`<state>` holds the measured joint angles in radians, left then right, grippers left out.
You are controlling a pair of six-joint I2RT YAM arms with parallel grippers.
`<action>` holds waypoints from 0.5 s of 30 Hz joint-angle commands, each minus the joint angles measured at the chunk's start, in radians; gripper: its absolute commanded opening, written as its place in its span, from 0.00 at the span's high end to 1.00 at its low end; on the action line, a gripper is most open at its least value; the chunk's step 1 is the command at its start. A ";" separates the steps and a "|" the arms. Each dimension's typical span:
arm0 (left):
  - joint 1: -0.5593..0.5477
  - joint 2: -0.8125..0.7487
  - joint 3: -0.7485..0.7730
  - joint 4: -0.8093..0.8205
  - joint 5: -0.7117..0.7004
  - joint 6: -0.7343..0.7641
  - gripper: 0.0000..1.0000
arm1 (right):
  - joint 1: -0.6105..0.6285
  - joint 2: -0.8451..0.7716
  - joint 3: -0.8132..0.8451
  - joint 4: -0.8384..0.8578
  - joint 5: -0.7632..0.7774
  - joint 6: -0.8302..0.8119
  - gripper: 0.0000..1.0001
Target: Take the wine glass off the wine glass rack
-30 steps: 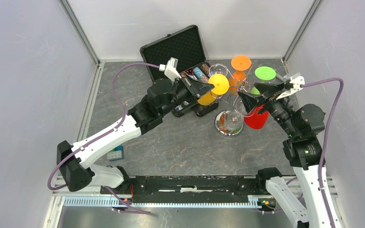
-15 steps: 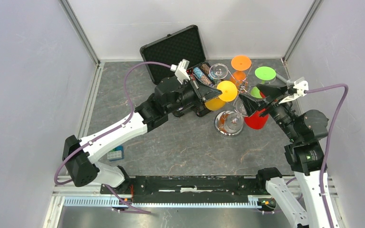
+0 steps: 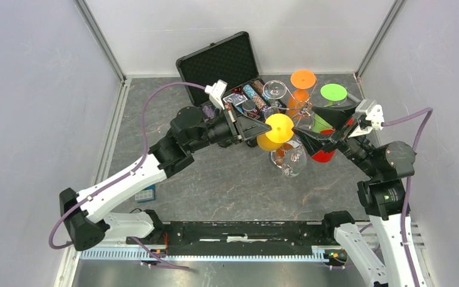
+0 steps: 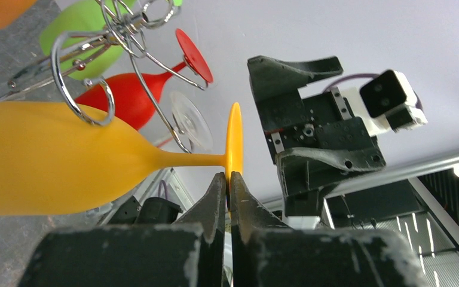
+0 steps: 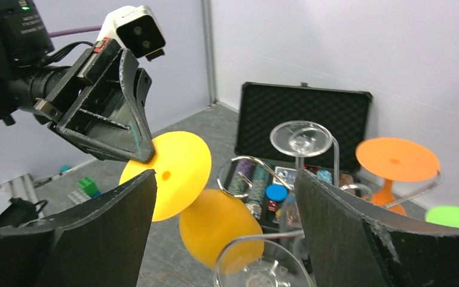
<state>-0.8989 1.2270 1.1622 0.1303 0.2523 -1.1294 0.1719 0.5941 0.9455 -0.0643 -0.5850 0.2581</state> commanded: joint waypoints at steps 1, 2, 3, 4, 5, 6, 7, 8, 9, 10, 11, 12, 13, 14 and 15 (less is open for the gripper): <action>-0.003 -0.116 -0.035 0.047 0.037 -0.004 0.98 | -0.002 0.036 0.010 0.154 -0.152 0.086 0.10; -0.003 -0.136 -0.044 0.035 0.032 0.005 0.98 | -0.003 0.047 0.003 0.180 -0.170 0.114 0.10; -0.003 -0.164 -0.052 0.018 0.026 0.013 0.98 | -0.003 0.060 -0.004 0.211 -0.180 0.151 0.10; -0.002 -0.183 -0.058 0.005 0.025 0.018 0.98 | -0.002 0.069 -0.012 0.241 -0.186 0.185 0.10; -0.002 -0.209 -0.066 -0.009 0.029 0.020 0.98 | -0.002 0.076 -0.024 0.277 -0.187 0.221 0.09; -0.001 -0.232 -0.069 -0.014 0.042 0.019 0.98 | -0.001 0.078 -0.032 0.312 -0.183 0.250 0.09; -0.001 -0.250 -0.069 -0.014 0.064 0.016 0.98 | 0.000 0.078 -0.042 0.337 -0.173 0.268 0.08; -0.001 -0.271 -0.061 -0.016 0.094 0.015 0.98 | 0.001 0.077 -0.043 0.357 -0.162 0.280 0.08; -0.002 -0.288 -0.051 -0.021 0.121 0.021 0.98 | 0.004 0.076 -0.043 0.369 -0.149 0.289 0.08; -0.002 -0.308 -0.038 -0.030 0.144 0.028 0.98 | 0.005 0.075 -0.044 0.387 -0.139 0.304 0.07; -0.001 -0.325 -0.027 -0.034 0.159 0.033 0.98 | 0.006 0.076 -0.044 0.406 -0.126 0.320 0.07; -0.001 -0.347 -0.014 -0.035 0.172 0.043 0.98 | 0.009 0.079 -0.049 0.441 -0.121 0.346 0.07; -0.001 -0.362 -0.004 -0.037 0.177 0.054 0.98 | 0.012 0.084 -0.055 0.476 -0.116 0.374 0.07; -0.002 -0.371 0.012 -0.047 0.175 0.067 0.98 | 0.017 0.092 -0.064 0.518 -0.112 0.409 0.07; -0.002 -0.377 0.031 -0.067 0.169 0.082 0.98 | 0.025 0.102 -0.072 0.559 -0.110 0.445 0.07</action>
<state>-0.8989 0.8955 1.1072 0.0814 0.3611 -1.1194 0.1776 0.6838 0.8906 0.2821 -0.7174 0.5537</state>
